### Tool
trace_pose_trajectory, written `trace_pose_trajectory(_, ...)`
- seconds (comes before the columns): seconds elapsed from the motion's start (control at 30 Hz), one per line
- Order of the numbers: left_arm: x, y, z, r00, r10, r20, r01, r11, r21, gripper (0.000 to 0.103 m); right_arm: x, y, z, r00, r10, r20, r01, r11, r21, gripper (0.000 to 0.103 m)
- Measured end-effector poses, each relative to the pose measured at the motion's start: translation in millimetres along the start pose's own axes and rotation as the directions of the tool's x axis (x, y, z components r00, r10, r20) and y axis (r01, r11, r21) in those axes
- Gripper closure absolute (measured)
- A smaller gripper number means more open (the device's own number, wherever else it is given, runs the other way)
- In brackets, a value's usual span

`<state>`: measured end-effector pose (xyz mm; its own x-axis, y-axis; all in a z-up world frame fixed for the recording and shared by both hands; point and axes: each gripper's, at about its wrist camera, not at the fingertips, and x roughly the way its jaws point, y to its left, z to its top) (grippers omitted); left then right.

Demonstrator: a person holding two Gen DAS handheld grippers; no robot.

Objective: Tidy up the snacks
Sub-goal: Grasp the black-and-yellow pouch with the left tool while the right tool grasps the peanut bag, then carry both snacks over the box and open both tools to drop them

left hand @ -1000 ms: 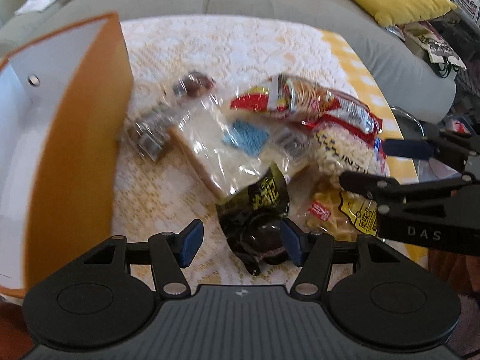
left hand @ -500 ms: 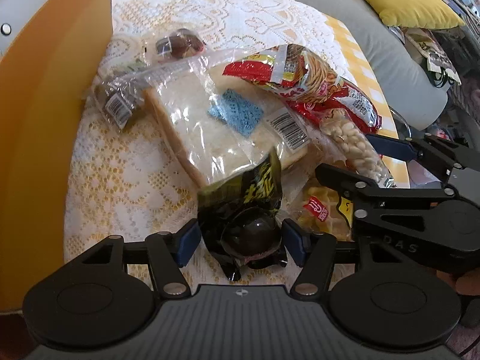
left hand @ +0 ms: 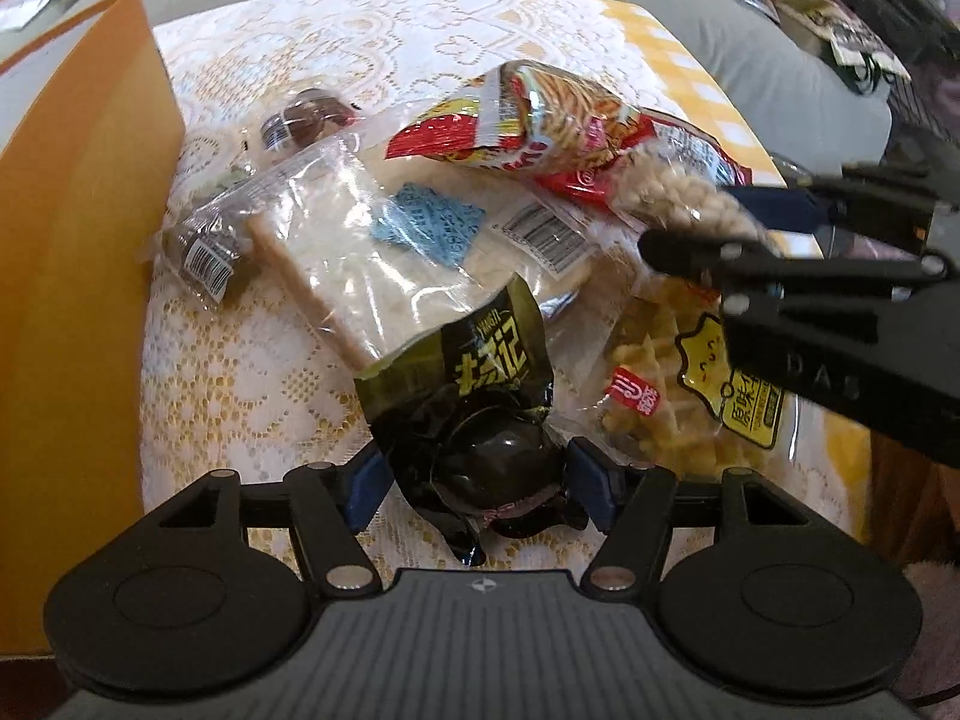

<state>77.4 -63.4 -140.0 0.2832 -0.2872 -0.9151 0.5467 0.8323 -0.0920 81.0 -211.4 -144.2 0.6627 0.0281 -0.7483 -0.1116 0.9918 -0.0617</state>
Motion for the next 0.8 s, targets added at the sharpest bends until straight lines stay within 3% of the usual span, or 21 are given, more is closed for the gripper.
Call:
trace_pose_trajectory(0.33, -23, -4, -9, 0.998, 0.047, 0.052, -0.047, 0.999, 0.003, 0.038, -20, 5, 0, 0.997, -0.007, 0.071, 0.011, 0.999, -0.048, 0.075)
trace_pose_trajectory(0.57, -53, 2, -15, 0.993, 0.047, 0.112, -0.040, 0.997, -0.067, 0.039, -43, 13, 0, 0.989, -0.009, 0.148, 0.021, 0.997, -0.081, 0.081)
trace_pose_trajectory(0.8, -85, 11, -12, 0.982, 0.058, 0.180, -0.038, 0.993, -0.115, 0.039, -65, 23, 6, 0.983, 0.042, 0.180, -0.032, 0.998, -0.055, 0.083)
